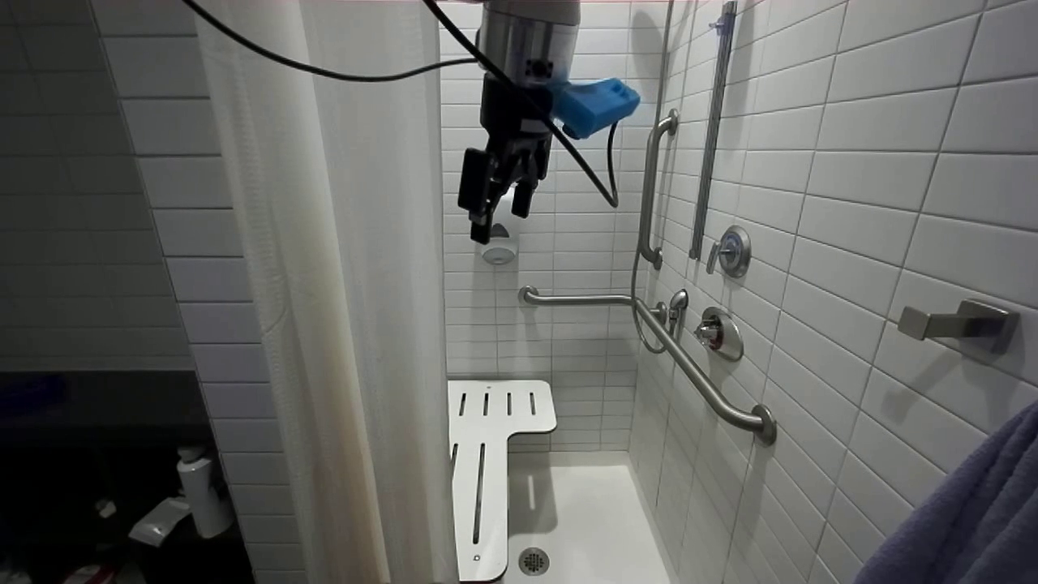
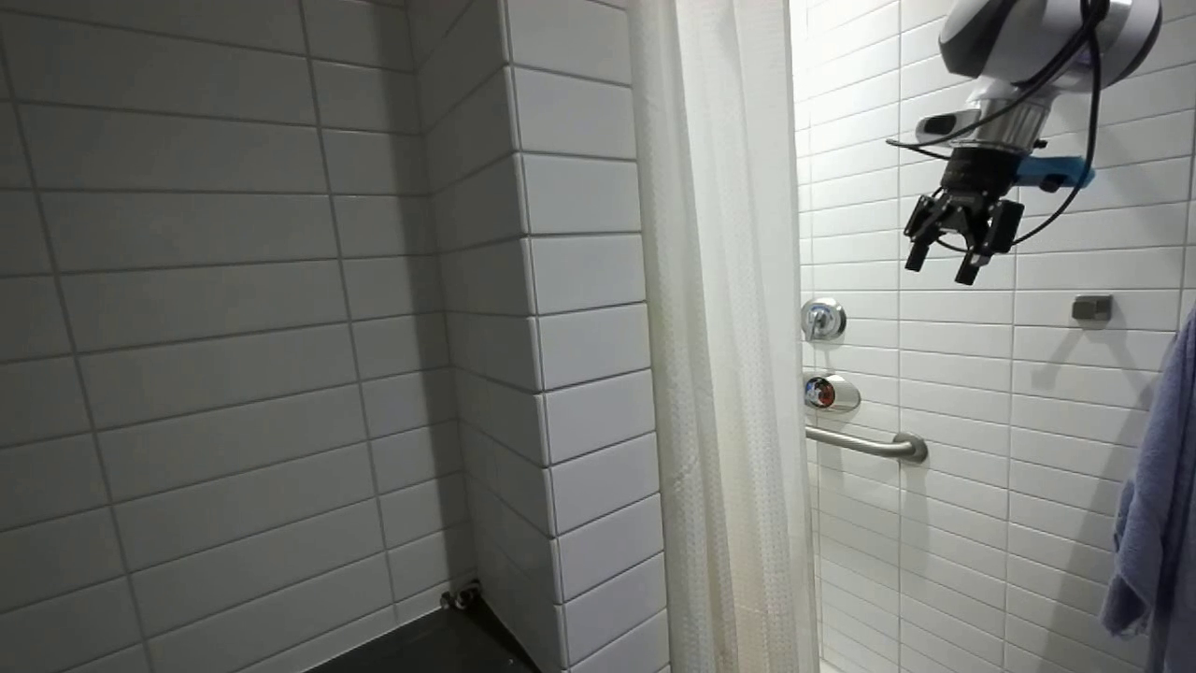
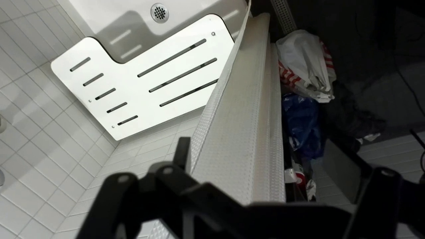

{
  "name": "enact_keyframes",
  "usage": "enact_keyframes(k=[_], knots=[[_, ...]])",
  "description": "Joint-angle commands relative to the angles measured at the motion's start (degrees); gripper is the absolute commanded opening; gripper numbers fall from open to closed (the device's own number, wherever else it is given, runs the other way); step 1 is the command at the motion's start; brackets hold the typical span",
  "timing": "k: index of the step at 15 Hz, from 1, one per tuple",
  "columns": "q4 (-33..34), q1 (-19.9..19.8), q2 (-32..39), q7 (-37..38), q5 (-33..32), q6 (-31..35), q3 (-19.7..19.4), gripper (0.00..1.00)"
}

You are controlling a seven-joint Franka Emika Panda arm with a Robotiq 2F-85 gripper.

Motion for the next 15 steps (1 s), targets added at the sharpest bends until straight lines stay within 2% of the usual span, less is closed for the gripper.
enact_keyframes(k=[1,6,12,15], knots=[[5.7,-4.9,4.7,-4.3,2.3,-3.4,3.8,1.00],[12.0,-9.8,8.8,-5.6,1.6,-7.1,7.9,1.00],[19.3,-13.2,12.9,-6.2,0.5,-10.5,11.2,1.00],[20.3,-14.6,13.3,-5.0,0.8,-10.6,12.3,1.00]])
